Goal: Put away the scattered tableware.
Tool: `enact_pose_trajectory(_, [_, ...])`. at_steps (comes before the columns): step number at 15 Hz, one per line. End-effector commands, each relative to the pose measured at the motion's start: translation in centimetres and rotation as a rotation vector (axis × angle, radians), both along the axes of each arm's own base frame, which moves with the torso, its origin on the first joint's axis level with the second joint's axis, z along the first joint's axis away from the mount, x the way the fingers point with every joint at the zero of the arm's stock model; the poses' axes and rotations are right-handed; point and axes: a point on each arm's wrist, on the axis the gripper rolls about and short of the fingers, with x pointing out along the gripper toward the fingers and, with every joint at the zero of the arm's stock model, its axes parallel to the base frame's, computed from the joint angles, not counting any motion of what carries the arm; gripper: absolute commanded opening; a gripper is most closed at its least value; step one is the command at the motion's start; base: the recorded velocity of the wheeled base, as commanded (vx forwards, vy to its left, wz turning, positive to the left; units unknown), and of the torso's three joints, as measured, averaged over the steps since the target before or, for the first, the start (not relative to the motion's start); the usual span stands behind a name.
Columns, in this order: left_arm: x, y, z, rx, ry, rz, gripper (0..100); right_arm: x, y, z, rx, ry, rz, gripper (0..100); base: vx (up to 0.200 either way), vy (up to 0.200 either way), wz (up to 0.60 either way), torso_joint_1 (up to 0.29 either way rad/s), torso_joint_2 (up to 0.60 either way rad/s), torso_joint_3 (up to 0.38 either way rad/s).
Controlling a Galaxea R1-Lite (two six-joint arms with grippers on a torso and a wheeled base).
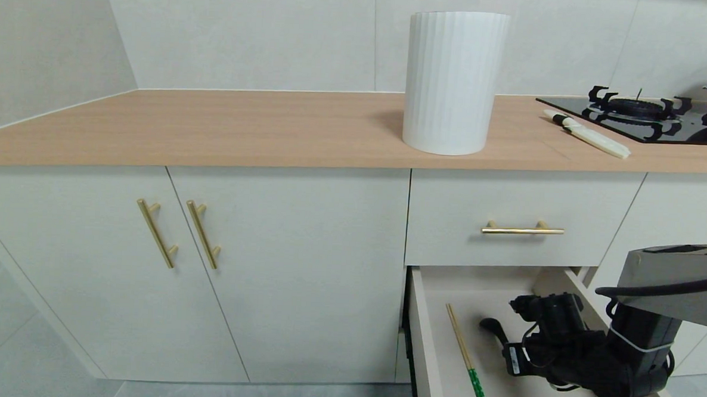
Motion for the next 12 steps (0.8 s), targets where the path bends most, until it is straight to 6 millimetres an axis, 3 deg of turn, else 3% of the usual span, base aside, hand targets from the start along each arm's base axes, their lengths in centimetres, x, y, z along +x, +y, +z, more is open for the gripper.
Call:
enact_pose_trajectory(1, [0.0, 0.0, 0.0, 0.000, 0.000, 0.000, 100, 0.0, 0.0, 0.0, -0.001, -0.002, -0.001, 100, 0.000, 0.000, 0.00, 0.000, 0.00, 0.000])
enact_pose_trajectory(9, [0.0, 0.0, 0.0, 0.000, 0.000, 0.000, 100, -0.2, 0.0, 0.6, 0.001, -0.011, -0.003, 100, 0.000, 0.000, 0.00, 0.000, 0.00, 0.000])
enact_pose_trajectory(12, [0.0, 0.0, 0.0, 0.000, 0.000, 0.000, 100, -1.7, -0.4, 4.6, 0.022, -0.088, -0.003, 100, 0.000, 0.000, 0.00, 0.000, 0.00, 0.000])
